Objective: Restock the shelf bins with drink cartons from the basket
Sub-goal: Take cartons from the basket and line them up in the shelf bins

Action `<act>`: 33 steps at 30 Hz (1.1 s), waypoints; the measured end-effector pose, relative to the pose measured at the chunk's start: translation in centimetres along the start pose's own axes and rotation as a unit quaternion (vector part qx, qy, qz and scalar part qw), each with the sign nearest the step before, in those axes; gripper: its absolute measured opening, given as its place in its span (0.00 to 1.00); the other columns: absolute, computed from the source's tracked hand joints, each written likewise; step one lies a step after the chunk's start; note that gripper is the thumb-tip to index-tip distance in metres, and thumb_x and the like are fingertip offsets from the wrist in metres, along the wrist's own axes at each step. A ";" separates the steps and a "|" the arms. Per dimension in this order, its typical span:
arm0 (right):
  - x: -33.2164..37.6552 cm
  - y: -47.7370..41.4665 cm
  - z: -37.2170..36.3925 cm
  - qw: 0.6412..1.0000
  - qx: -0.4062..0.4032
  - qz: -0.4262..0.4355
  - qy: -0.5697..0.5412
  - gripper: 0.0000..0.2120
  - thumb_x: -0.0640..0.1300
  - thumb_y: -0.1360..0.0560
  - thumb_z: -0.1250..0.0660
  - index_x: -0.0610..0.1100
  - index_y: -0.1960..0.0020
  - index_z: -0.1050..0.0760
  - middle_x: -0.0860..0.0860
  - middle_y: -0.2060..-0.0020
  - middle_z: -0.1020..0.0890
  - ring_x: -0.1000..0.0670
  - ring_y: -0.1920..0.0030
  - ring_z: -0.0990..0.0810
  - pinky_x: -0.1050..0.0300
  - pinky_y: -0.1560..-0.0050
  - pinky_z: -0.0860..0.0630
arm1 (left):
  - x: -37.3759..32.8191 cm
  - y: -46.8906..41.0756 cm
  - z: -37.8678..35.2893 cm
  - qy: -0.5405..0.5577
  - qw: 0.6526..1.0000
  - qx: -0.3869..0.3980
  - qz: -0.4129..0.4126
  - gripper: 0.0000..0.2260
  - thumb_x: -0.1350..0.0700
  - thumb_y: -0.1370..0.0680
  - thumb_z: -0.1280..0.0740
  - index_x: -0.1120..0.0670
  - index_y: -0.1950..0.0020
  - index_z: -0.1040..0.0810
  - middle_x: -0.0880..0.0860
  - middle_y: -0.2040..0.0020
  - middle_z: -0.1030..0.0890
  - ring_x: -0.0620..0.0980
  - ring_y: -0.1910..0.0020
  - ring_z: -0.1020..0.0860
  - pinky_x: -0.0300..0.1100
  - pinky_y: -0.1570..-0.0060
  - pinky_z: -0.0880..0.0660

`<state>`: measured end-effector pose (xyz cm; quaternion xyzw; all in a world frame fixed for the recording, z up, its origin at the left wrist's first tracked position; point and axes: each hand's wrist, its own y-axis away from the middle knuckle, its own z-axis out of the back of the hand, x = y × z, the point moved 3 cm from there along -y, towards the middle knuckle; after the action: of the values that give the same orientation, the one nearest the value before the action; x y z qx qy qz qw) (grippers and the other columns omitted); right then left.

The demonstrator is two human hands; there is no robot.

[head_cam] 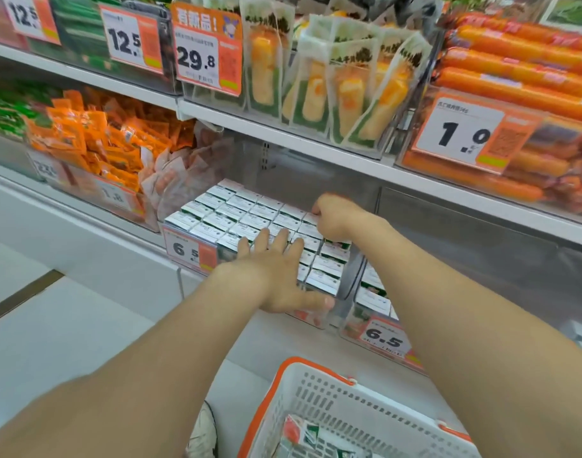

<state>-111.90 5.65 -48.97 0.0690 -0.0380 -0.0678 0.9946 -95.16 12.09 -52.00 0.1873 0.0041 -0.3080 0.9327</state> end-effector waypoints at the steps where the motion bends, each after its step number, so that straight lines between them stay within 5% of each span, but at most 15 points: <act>1: 0.1 0.2 -0.1 1.000 0.014 0.008 0.011 0.11 0.35 0.21 0.40 0.40 0.42 0.24 0.42 0.43 0.19 0.40 0.48 0.21 0.50 0.49 0.22 | 0.0 0.1 0.1 0.000 1.000 -0.006 0.000 0.54 0.19 0.28 0.45 0.49 0.15 0.63 0.54 0.15 0.65 0.62 0.17 0.66 0.68 0.20 0.59; 5: 1.1 3.3 0.3 0.998 -0.022 0.045 0.028 0.01 0.38 0.21 0.39 0.42 0.51 0.31 0.43 0.53 0.24 0.38 0.52 0.22 0.49 0.58 0.27 | -0.5 0.8 0.9 -0.005 0.998 -0.068 -0.008 0.48 0.24 0.25 0.40 0.53 0.16 0.48 0.57 0.16 0.49 0.63 0.17 0.52 0.64 0.21 0.48; 7: 1.6 6.3 0.5 0.990 -0.121 0.068 -0.005 0.04 0.37 0.23 0.39 0.40 0.49 0.27 0.42 0.54 0.22 0.35 0.50 0.21 0.47 0.56 0.25 | -1.0 1.7 1.7 0.006 0.993 -0.120 -0.017 0.39 0.27 0.25 0.35 0.52 0.25 0.37 0.58 0.27 0.37 0.62 0.26 0.39 0.59 0.29 0.37; 10: 1.7 13.1 -0.1 0.948 -0.287 0.105 -0.092 0.14 0.39 0.25 0.38 0.40 0.42 0.20 0.44 0.50 0.16 0.40 0.48 0.19 0.46 0.49 0.22 | -1.8 3.8 2.4 0.079 0.975 -0.204 -0.033 0.24 0.36 0.24 0.28 0.51 0.43 0.33 0.53 0.42 0.34 0.57 0.40 0.35 0.53 0.42 0.31; 14: 1.0 22.7 -2.6 0.897 -0.390 0.137 -0.155 0.08 0.44 0.30 0.40 0.46 0.59 0.22 0.51 0.67 0.20 0.45 0.65 0.22 0.50 0.65 0.25 | -3.8 5.8 -0.3 0.107 0.977 -0.165 -0.082 0.10 0.46 0.27 0.28 0.48 0.56 0.27 0.50 0.55 0.22 0.55 0.53 0.22 0.50 0.54 0.22; 19: -0.6 27.3 -11.4 0.946 -0.253 0.157 -0.131 0.10 0.48 0.31 0.45 0.48 0.66 0.27 0.50 0.75 0.24 0.44 0.76 0.29 0.56 0.75 0.32 | -8.2 6.7 -8.4 -0.011 0.990 0.047 -0.133 0.09 0.51 0.20 0.33 0.57 0.50 0.20 0.51 0.59 0.21 0.54 0.58 0.24 0.45 0.60 0.28; 23: -3.5 27.9 -20.2 0.994 0.019 0.103 -0.023 0.10 0.48 0.24 0.42 0.46 0.57 0.25 0.47 0.66 0.22 0.42 0.66 0.26 0.54 0.65 0.33 | -9.7 4.8 -16.4 -0.073 0.971 0.202 -0.108 0.09 0.48 0.17 0.34 0.53 0.47 0.25 0.55 0.49 0.24 0.55 0.55 0.25 0.45 0.57 0.28; 26: -5.5 28.2 -26.1 0.985 0.154 0.080 -0.009 0.07 0.41 0.23 0.37 0.42 0.55 0.22 0.44 0.64 0.24 0.41 0.63 0.24 0.50 0.64 0.25 | -9.7 3.5 -22.3 -0.068 0.964 0.240 -0.088 0.04 0.54 0.17 0.34 0.52 0.45 0.28 0.55 0.49 0.27 0.55 0.58 0.26 0.41 0.64 0.27; 29: -7.1 28.3 -31.1 0.967 0.243 0.074 -0.032 0.07 0.37 0.21 0.39 0.39 0.57 0.26 0.43 0.64 0.27 0.42 0.64 0.26 0.44 0.57 0.20 | -8.9 2.4 -28.5 -0.053 0.967 0.239 -0.066 0.02 0.60 0.19 0.34 0.56 0.51 0.23 0.56 0.52 0.22 0.56 0.57 0.21 0.48 0.58 0.22; 31: -8.2 28.3 -33.6 0.957 0.280 0.059 -0.037 0.05 0.37 0.18 0.41 0.39 0.52 0.28 0.45 0.60 0.29 0.44 0.63 0.28 0.47 0.55 0.24 | -8.4 2.1 -32.3 -0.020 0.967 0.251 -0.038 0.07 0.63 0.19 0.36 0.55 0.56 0.25 0.56 0.57 0.23 0.54 0.61 0.24 0.47 0.60 0.24; 33: -9.2 28.0 -35.7 0.955 0.290 0.035 -0.047 0.09 0.34 0.18 0.42 0.40 0.41 0.26 0.41 0.50 0.24 0.41 0.54 0.23 0.48 0.52 0.24 | -8.5 2.1 -35.2 0.005 0.960 0.278 -0.014 0.07 0.65 0.18 0.39 0.59 0.48 0.22 0.60 0.52 0.21 0.56 0.58 0.21 0.47 0.59 0.26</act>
<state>-114.32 39.08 -80.81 0.3495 -0.1050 -0.0223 0.9308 -97.06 30.90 -82.98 0.4407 -0.0744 -0.3092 0.8394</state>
